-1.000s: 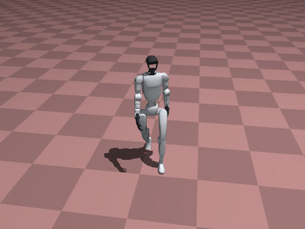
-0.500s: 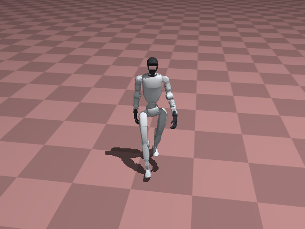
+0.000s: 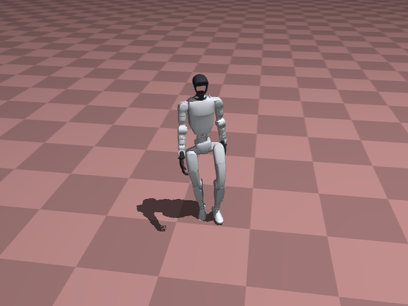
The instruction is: Walk run
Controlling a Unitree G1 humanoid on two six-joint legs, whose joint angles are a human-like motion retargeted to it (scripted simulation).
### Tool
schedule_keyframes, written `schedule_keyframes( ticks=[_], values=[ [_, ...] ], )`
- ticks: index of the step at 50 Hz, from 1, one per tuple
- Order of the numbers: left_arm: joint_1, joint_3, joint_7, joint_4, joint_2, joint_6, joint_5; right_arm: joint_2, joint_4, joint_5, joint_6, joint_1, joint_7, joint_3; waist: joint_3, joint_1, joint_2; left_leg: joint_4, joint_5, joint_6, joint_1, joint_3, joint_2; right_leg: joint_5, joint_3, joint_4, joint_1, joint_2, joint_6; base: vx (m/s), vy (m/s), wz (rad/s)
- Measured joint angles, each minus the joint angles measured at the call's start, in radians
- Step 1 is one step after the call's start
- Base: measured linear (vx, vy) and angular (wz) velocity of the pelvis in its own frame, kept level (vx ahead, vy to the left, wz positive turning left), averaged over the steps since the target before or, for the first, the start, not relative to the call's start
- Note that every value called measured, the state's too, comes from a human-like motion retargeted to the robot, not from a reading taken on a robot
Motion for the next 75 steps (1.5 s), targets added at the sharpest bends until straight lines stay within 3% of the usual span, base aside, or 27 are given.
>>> schedule_keyframes(
  ticks=[5, 10, 13, 15, 18, 20, 22, 25, 27, 35, 38, 42, 44, 47, 49, 51, 55, 58, 62, 70, 75],
  values=[
    [0.037, 0.035, 0.01, 0.054, -0.008, 0.031, -0.005, -0.015, -0.054, 0.017, -0.007, -0.081, -0.002, 0.013, 0.037, 0.095, 0.039, -0.355, -0.019, -0.059, -0.06, -0.164, 0.012, -0.05, 0.035, -0.048, 0.138, 0.062, -0.003, 0.72, -0.02, -0.75],
    [0.035, 0.036, 0.02, 0.085, 0.006, 0.054, -0.014, 0.002, -0.062, 0.051, -0.02, -0.098, 0.008, 0.003, 0.027, 0.11, 0.054, -0.372, -0.004, -0.041, -0.081, -0.157, 0.01, -0.042, 0.049, -0.038, 0.234, 0.079, 0.041, 0.86, 0.09, -0.1],
    [0.022, 0.039, 0.014, 0.09, 0.008, 0.064, -0.02, 0.016, -0.036, 0.046, -0.035, -0.045, 0.021, 0.005, -0.008, 0.113, 0.065, -0.316, 0.054, -0.043, -0.059, -0.145, 0.025, 0.071, 0.048, 0.009, 0.27, 0.084, 0.092, 1.04, 0.12, -0.08],
    [0.005, 0.04, 0.014, 0.082, 0.001, 0.061, -0.031, 0.024, -0.018, 0.027, -0.042, 0.01, 0.018, 0.009, -0.02, 0.13, 0.066, -0.277, 0.056, -0.036, -0.036, -0.144, 0.038, 0.217, 0.037, 0.092, 0.269, 0.062, 0.109, 1.08, 0.11, -0.34],
    [-0.041, 0.016, 0.011, 0.051, -0.017, 0.036, -0.084, 0.024, 0.0, -0.01, -0.046, 0.088, 0.007, 0.008, -0.019, 0.117, 0.108, -0.278, 0.006, 0.028, 0.05, -0.173, 0.051, 0.409, -0.001, 0.333, 0.204, 0.057, 0.098, 0.79, 0.09, 0.1],
    [-0.08, -0.006, -0.004, 0.029, -0.025, 0.025, -0.13, 0.02, 0.017, -0.033, -0.047, 0.132, 0.007, 0.014, -0.028, 0.104, 0.149, -0.282, -0.033, 0.046, 0.101, -0.187, 0.08, 0.452, -0.102, 0.532, 0.132, 0.026, 0.015, 0.7, 0.07, -0.05],
    [-0.131, -0.008, -0.029, 0.006, -0.021, 0.014, -0.156, 0.02, 0.032, -0.061, -0.045, 0.165, 0.005, 0.014, -0.041, 0.094, 0.165, -0.296, -0.065, 0.049, 0.14, -0.18, 0.099, 0.339, -0.114, 0.715, 0.006, -0.005, -0.01, 0.79, 0.04, -0.31],
    [-0.222, -0.018, -0.065, -0.035, -0.003, -0.005, -0.168, 0.029, 0.049, -0.09, -0.041, 0.206, 0.006, -0.002, -0.034, 0.059, 0.146, -0.354, -0.079, 0.066, 0.212, -0.179, 0.07, 0.23, -0.058, 0.851, -0.199, -0.029, 0.054, 0.74, -0.01, 0.13],
    [-0.277, -0.03, -0.077, -0.064, 0.012, -0.022, -0.175, 0.035, 0.056, -0.094, -0.038, 0.236, 0.006, -0.016, -0.035, 0.021, 0.133, -0.386, -0.086, 0.082, 0.253, -0.196, 0.04, 0.182, -0.033, 0.812, -0.306, -0.028, 0.085, 0.64, -0.04, 0.54],
    [-0.436, -0.033, -0.127, -0.146, 0.083, -0.085, -0.234, 0.02, 0.061, -0.17, -0.022, 0.356, 0.066, -0.027, -0.019, -0.178, 0.059, -0.439, -0.165, 0.128, 0.452, -0.288, -0.08, 0.08, 0.058, 0.116, -0.454, -0.061, 0.208, 0.75, -0.14, 0.7],
    [-0.466, -0.036, -0.15, -0.162, 0.106, -0.1, -0.255, 0.007, 0.071, -0.189, -0.009, 0.378, 0.078, -0.041, -0.017, -0.228, 0.062, -0.445, -0.199, 0.124, 0.524, -0.316, -0.075, 0.068, 0.058, -0.022, -0.477, -0.057, 0.25, 0.87, -0.25, 0.45],
    [-0.474, -0.046, -0.161, -0.187, 0.108, -0.115, -0.267, 0.022, 0.077, -0.125, 0.008, 0.381, 0.058, -0.089, -0.036, -0.245, 0.067, -0.413, -0.218, 0.113, 0.567, -0.318, -0.069, 0.084, 0.045, 0.088, -0.518, -0.065, 0.127, 0.74, -0.24, 0.22],
    [-0.449, -0.047, -0.16, -0.188, 0.101, -0.114, -0.259, 0.036, 0.083, -0.078, 0.0, 0.389, 0.05, -0.103, -0.05, -0.256, 0.054, -0.386, -0.17, 0.103, 0.598, -0.307, -0.075, 0.16, 0.042, 0.133, -0.511, -0.076, 0.103, 0.98, -0.34, 0.16],
    [-0.365, -0.052, -0.151, -0.181, 0.07, -0.107, -0.234, 0.062, 0.097, -0.033, 0.0, 0.398, 0.039, -0.122, -0.074, -0.242, 0.042, -0.28, 0.008, 0.09, 0.612, -0.237, -0.067, 0.185, 0.051, 0.204, -0.475, -0.091, 0.084, 0.92, -0.25, -0.08],
    [-0.306, -0.055, -0.144, -0.172, 0.048, -0.105, -0.212, 0.072, 0.084, -0.01, -0.006, 0.389, 0.031, -0.121, -0.084, -0.217, 0.018, -0.155, 0.164, 0.096, 0.579, -0.125, -0.067, 0.142, 0.078, 0.203, -0.423, -0.101, 0.064, 0.98, -0.22, -0.36],
    [-0.259, -0.062, -0.113, -0.148, 0.035, -0.094, -0.186, 0.079, 0.054, 0.018, -0.022, 0.376, 0.028, -0.102, -0.07, -0.197, -0.018, 0.016, 0.234, 0.099, 0.536, -0.033, -0.069, 0.112, 0.091, 0.18, -0.351, -0.12, 0.053, 0.8, -0.16, -0.22],
    [-0.156, -0.078, -0.03, -0.094, 0.019, -0.094, -0.13, 0.087, -0.012, 0.043, -0.023, 0.32, 0.043, -0.065, -0.058, -0.143, -0.069, 0.276, 0.126, 0.097, 0.397, 0.117, -0.008, 0.062, 0.096, 0.136, -0.231, -0.131, 0.038, 0.86, -0.18, -0.17],
    [-0.079, -0.059, 0.069, -0.067, 0.007, -0.118, -0.085, 0.08, -0.052, 0.069, -0.021, 0.233, 0.039, -0.025, -0.034, -0.095, -0.057, 0.307, 0.045, 0.04, 0.253, 0.084, -0.012, 0.053, 0.1, 0.069, -0.144, -0.077, 0.006, 0.58, -0.09, -0.47],
    [0.017, -0.036, 0.113, -0.033, 0.004, -0.106, -0.045, 0.057, -0.099, 0.114, -0.032, 0.119, 0.04, 0.034, -0.019, -0.058, -0.036, 0.129, -0.025, 0.015, 0.122, 0.077, 0.003, 0.022, 0.088, 0.009, -0.047, -0.02, -0.021, 0.66, -0.06, -0.2],
    [0.087, 0.024, 0.065, 0.066, 0.007, -0.014, -0.02, 0.009, -0.151, 0.099, -0.029, -0.075, 0.034, 0.082, 0.029, 0.046, 0.051, -0.388, 0.047, -0.113, -0.005, -0.11, 0.039, -0.063, 0.126, -0.062, 0.168, 0.118, -0.043, 0.71, 0.01, -0.4],
    [0.063, 0.042, 0.044, 0.076, 0.012, 0.006, -0.036, 0.007, -0.141, 0.104, -0.051, -0.095, 0.037, 0.093, 0.023, 0.07, 0.057, -0.346, 0.006, -0.062, -0.027, -0.129, 0.042, -0.081, 0.13, -0.036, 0.251, 0.123, -0.041, 0.85, 0.11, -0.22]
  ],
)
